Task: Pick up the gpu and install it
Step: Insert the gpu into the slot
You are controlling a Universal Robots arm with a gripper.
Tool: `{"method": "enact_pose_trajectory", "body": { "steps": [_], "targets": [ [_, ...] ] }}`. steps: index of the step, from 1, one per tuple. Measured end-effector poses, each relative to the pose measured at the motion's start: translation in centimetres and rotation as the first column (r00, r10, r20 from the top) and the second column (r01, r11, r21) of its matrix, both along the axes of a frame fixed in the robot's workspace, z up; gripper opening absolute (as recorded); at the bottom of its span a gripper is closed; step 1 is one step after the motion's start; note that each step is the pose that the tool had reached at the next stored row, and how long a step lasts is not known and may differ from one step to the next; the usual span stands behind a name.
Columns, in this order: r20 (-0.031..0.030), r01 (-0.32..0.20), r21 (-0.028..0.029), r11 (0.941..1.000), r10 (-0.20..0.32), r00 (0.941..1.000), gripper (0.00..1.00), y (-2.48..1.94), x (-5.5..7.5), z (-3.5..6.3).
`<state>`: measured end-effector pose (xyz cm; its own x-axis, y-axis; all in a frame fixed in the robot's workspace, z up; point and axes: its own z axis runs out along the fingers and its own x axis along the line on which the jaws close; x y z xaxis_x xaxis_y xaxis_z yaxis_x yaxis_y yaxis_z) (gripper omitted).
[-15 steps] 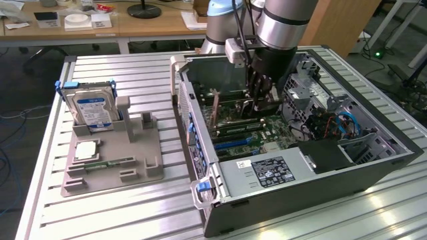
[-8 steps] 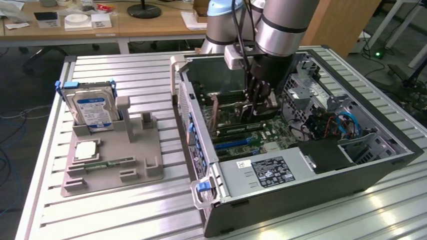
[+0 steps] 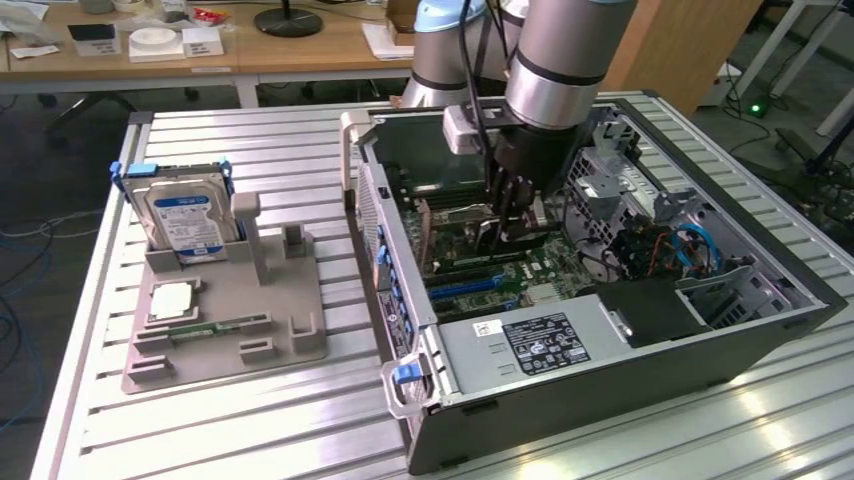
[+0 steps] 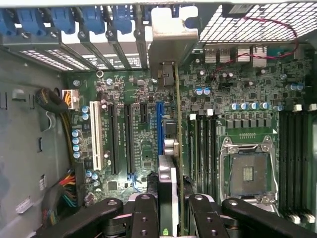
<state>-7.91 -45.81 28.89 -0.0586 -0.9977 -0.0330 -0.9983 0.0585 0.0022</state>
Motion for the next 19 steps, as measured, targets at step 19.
{"method": "enact_pose_trajectory", "body": {
  "steps": [19],
  "targets": [
    [-0.0002,0.007,0.0001,1.0,-0.007,1.0,0.29,-0.25,-1.1,-2.85]
  ]
}}
